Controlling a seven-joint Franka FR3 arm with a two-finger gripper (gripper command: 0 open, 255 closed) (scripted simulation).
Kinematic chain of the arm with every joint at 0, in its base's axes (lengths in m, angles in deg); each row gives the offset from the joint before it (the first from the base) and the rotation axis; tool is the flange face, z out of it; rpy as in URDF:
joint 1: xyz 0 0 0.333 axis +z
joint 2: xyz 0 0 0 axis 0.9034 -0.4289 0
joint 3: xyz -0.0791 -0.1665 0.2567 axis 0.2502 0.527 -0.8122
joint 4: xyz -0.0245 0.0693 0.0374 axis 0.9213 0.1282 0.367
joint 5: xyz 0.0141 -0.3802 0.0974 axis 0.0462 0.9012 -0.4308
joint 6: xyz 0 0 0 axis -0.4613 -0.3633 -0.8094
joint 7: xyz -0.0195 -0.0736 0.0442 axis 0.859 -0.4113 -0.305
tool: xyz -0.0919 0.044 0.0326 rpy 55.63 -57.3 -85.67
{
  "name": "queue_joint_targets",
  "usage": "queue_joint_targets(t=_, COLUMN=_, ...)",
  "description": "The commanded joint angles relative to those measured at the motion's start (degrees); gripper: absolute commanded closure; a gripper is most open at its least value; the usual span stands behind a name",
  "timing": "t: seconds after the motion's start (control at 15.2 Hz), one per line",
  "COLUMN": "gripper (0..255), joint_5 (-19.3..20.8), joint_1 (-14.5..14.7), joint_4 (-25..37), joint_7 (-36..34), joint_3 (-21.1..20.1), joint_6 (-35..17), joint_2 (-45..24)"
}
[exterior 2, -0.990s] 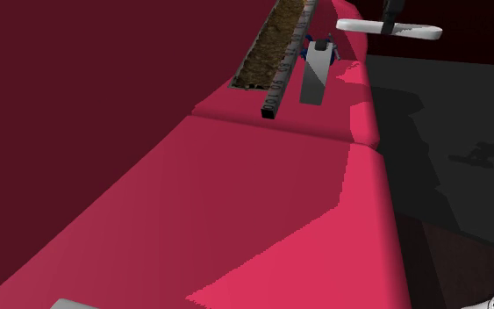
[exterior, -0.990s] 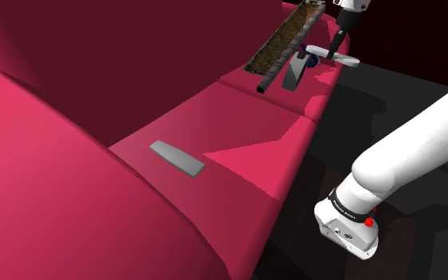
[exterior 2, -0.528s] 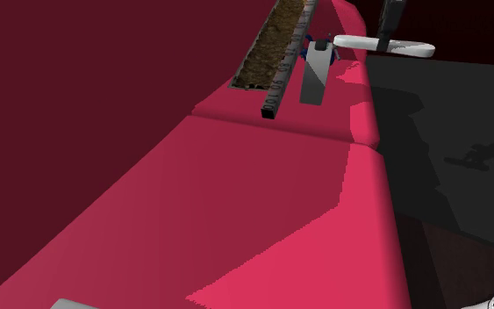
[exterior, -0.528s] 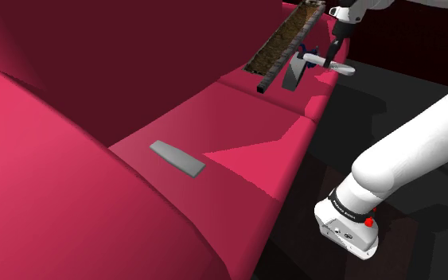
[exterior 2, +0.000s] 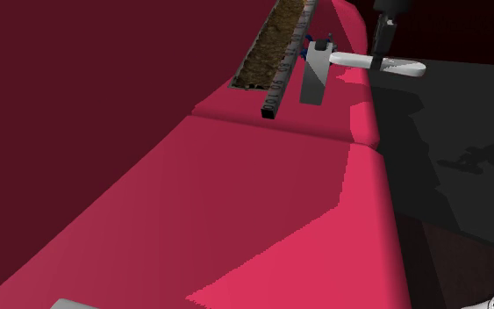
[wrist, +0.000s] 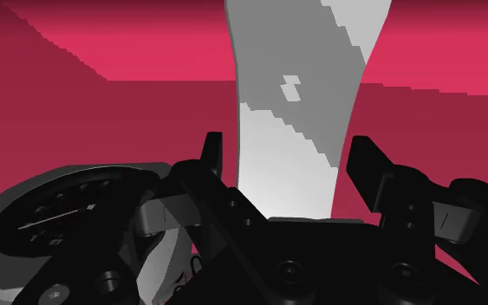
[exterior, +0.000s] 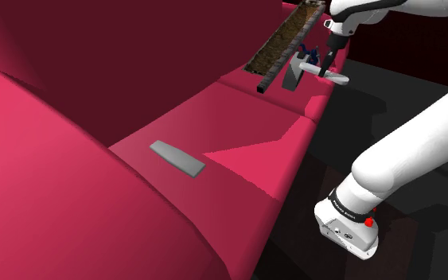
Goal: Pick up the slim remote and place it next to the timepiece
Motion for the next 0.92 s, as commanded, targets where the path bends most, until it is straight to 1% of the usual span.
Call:
queue_joint_targets(t=0.0, gripper=255, joint_5=-0.11, joint_1=-0.10, joint_4=-1.25, joint_7=0.25, joint_3=0.26, joint_6=-1.70, joint_2=-0.43)
queue_joint_targets(t=0.86, gripper=255, joint_5=-1.03, joint_1=-0.23, joint_4=-8.61, joint_7=0.98, joint_3=1.17, joint_6=-11.81, joint_2=-3.41)
